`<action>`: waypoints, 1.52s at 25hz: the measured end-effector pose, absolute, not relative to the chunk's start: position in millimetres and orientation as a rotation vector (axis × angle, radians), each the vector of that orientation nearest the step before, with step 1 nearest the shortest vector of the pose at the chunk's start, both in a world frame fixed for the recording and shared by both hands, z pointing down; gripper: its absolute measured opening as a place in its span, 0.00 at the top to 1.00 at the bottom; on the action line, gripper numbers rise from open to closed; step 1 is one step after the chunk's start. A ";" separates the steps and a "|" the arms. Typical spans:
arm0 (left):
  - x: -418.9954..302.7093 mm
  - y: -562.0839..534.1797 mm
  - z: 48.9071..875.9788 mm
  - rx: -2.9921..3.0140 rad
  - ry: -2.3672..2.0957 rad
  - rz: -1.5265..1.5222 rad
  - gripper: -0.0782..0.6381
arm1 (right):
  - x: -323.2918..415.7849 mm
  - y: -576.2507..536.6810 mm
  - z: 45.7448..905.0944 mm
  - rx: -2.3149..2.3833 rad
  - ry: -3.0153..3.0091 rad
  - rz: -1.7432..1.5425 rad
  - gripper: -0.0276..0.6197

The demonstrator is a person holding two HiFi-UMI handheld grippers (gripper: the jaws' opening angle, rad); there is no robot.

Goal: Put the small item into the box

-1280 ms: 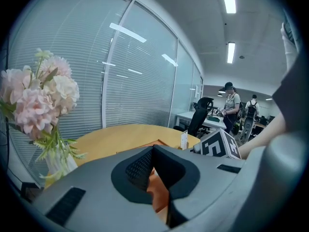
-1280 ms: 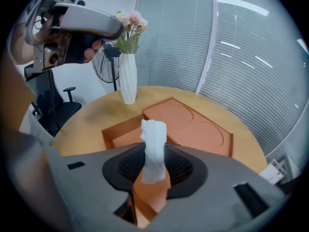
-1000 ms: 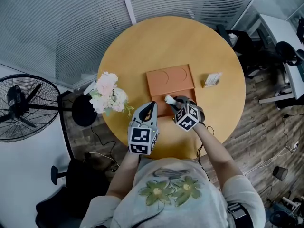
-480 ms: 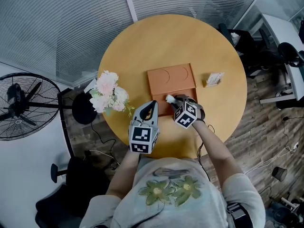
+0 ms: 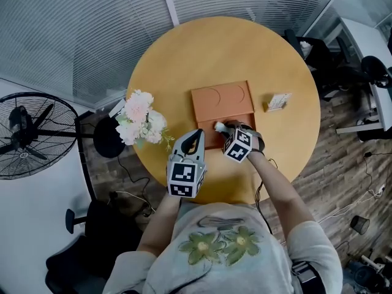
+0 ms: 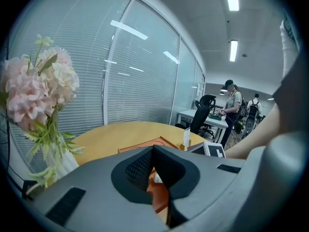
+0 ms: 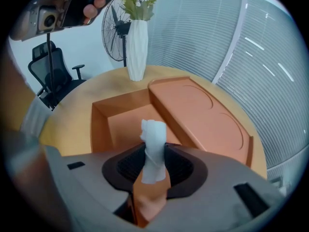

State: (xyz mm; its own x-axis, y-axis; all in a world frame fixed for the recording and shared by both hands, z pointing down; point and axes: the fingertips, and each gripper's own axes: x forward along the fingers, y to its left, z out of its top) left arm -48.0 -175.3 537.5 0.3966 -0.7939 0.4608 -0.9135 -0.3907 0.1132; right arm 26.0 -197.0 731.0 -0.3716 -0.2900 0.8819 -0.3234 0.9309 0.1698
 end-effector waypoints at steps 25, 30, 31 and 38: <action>-51.2 -178.7 540.8 2.315 -1.473 0.497 0.89 | 22.9 -198.4 742.4 0.423 -1.956 0.101 0.74; -53.6 -178.3 540.4 2.312 -1.480 0.495 0.89 | 22.3 -195.1 744.0 0.405 -1.956 0.134 0.69; -53.8 -178.4 540.0 2.312 -1.481 0.494 0.89 | 22.3 -195.0 743.6 0.405 -1.956 0.136 0.69; -50.4 -176.3 535.6 2.320 -1.483 0.486 0.89 | 22.5 -194.2 731.7 0.439 -1.989 0.147 0.64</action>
